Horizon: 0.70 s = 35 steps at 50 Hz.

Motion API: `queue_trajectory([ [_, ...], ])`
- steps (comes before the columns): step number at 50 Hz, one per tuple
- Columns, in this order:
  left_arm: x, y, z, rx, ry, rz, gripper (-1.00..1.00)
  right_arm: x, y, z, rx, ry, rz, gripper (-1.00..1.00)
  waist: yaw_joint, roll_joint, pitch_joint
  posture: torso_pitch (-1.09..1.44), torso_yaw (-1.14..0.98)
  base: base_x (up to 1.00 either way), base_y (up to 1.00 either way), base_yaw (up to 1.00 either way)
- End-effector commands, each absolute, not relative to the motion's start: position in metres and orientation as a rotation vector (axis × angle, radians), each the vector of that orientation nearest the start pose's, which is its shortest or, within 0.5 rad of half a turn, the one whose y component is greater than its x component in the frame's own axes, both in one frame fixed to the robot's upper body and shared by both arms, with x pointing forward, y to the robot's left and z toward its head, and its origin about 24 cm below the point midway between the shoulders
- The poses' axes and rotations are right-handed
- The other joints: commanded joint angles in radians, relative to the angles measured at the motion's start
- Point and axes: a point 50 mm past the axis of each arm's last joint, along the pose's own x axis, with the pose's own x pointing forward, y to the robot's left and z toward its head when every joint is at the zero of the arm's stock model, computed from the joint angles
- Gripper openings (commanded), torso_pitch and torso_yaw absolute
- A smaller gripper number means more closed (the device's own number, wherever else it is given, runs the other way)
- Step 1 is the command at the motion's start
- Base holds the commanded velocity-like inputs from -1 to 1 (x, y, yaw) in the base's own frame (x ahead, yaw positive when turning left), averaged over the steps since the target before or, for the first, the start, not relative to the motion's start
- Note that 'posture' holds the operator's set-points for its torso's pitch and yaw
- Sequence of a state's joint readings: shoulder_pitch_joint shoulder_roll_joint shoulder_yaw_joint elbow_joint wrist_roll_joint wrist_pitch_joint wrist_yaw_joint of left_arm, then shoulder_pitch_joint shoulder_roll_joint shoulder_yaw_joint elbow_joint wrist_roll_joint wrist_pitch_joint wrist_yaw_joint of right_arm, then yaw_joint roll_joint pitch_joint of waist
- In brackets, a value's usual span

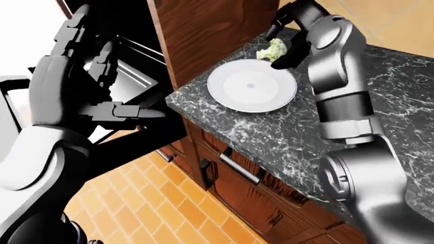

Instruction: Pick the broccoli from the oven and place it on the plate on the counter.

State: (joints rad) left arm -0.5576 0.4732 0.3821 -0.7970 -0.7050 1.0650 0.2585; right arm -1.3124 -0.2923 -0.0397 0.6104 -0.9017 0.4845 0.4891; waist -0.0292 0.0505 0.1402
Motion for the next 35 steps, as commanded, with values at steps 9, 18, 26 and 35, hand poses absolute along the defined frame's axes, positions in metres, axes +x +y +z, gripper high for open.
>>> queue_trajectory([
  [9,0.23,0.197,0.287,0.029,-0.408,-0.015,1.0,0.414,-0.135,0.329,-1.006,-0.09,-0.054,-1.0,-0.002,-0.001,-0.034,0.12,0.0,0.0,0.0,0.0],
  [18,0.232,0.197,0.283,0.031,-0.4,-0.016,1.0,0.424,-0.128,0.315,-0.998,-0.051,-0.032,-1.0,0.003,0.001,-0.032,0.12,0.0,0.0,0.0,0.0],
  [26,0.234,0.197,0.282,0.03,-0.398,-0.017,1.0,0.428,-0.127,0.305,-1.009,-0.016,-0.026,-1.0,0.008,0.0,-0.034,0.12,0.0,0.0,0.0,0.0],
  [35,0.237,0.194,0.278,0.029,-0.392,-0.024,1.0,0.431,-0.13,0.295,-1.014,0.016,-0.033,-1.0,0.012,0.0,-0.04,0.12,0.0,0.0,0.0,0.0],
])
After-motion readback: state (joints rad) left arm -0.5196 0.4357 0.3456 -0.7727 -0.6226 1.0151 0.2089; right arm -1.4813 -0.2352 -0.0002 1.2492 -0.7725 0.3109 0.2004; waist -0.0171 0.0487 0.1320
